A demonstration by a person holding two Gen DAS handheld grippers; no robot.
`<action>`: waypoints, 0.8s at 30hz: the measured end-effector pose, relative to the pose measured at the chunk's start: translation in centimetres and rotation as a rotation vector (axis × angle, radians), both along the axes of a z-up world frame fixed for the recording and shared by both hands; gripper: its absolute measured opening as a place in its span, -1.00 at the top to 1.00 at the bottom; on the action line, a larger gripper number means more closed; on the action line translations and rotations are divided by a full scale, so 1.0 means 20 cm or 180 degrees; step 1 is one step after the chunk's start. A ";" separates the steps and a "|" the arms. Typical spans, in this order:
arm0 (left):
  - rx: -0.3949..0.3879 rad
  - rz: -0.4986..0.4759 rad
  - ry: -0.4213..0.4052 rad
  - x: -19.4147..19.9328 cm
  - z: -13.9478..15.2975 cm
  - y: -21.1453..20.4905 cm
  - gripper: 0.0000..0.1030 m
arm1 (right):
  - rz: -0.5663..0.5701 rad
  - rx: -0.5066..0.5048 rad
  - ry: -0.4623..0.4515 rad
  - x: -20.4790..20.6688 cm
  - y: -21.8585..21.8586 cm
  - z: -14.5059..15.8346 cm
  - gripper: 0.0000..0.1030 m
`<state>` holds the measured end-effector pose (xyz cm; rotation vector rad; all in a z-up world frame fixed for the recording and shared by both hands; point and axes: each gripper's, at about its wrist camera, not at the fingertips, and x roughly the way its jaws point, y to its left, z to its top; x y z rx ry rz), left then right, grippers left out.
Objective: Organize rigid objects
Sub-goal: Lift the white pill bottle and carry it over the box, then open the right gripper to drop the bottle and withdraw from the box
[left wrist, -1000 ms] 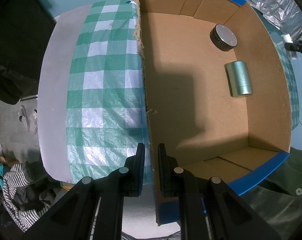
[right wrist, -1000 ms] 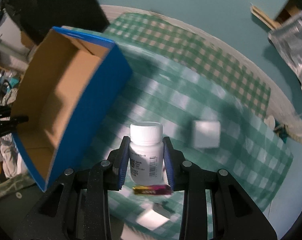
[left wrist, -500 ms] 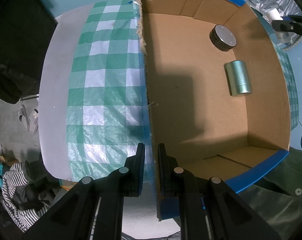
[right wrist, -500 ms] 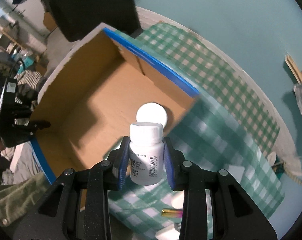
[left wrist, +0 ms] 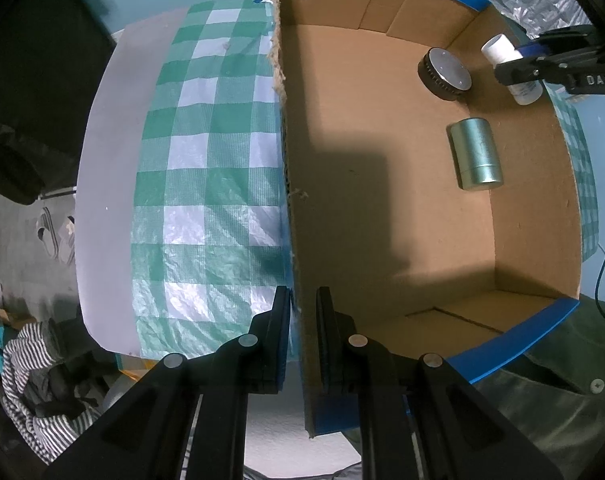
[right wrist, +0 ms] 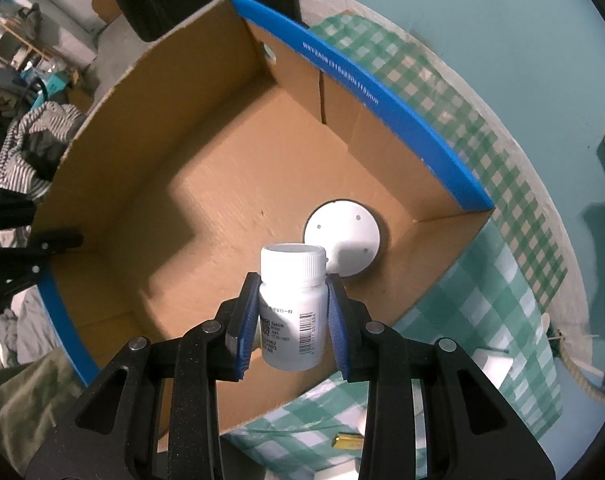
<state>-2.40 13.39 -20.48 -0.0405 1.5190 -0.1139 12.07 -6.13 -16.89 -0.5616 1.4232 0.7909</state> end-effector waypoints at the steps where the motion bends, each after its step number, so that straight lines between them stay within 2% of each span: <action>1: 0.0003 -0.0006 -0.0001 0.00 0.00 0.00 0.77 | 0.0000 0.0000 0.0000 0.00 0.00 0.00 0.39; 17: 0.0019 -0.0012 0.0014 -0.01 0.00 -0.01 0.77 | -0.0058 0.0018 -0.0059 0.01 -0.03 0.04 0.38; 21: 0.0021 -0.0013 0.0014 -0.01 0.00 -0.01 0.77 | -0.0109 0.0041 -0.0110 0.02 -0.05 0.08 0.20; 24: 0.0016 -0.0006 0.0014 -0.01 0.00 -0.01 0.77 | -0.0126 0.0062 -0.0104 0.02 -0.06 0.10 0.19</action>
